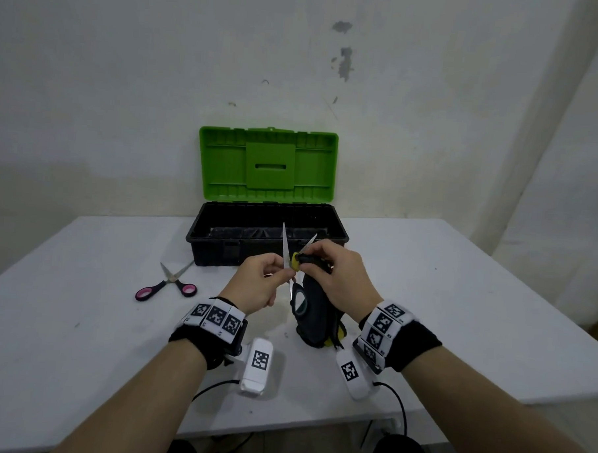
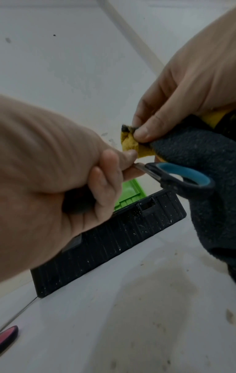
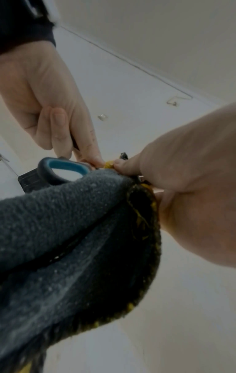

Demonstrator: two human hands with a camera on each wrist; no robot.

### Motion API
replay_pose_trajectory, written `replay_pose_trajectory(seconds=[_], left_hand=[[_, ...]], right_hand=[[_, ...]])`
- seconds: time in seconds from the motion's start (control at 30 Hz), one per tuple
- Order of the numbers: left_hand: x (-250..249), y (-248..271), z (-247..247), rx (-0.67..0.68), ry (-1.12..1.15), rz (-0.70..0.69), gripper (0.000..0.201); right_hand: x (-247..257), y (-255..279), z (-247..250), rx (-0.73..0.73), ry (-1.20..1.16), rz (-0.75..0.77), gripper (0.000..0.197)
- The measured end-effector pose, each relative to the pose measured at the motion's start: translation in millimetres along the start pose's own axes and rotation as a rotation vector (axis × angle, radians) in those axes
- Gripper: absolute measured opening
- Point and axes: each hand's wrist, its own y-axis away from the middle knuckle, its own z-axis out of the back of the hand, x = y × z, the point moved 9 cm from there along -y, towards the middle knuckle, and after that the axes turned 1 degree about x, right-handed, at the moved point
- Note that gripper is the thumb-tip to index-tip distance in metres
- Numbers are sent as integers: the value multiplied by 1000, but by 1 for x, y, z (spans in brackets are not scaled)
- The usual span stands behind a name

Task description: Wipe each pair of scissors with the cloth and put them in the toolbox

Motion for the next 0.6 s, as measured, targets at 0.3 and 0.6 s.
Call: replay_pose_trajectory(seconds=[0.3, 0.6], left_hand=[[-4, 1, -7, 15, 36, -11, 21], [-1, -1, -8, 18, 28, -12, 19]], right_hand=[[-1, 7, -3, 15, 44, -48, 5], [-21, 11, 4, -31, 49, -140, 19]])
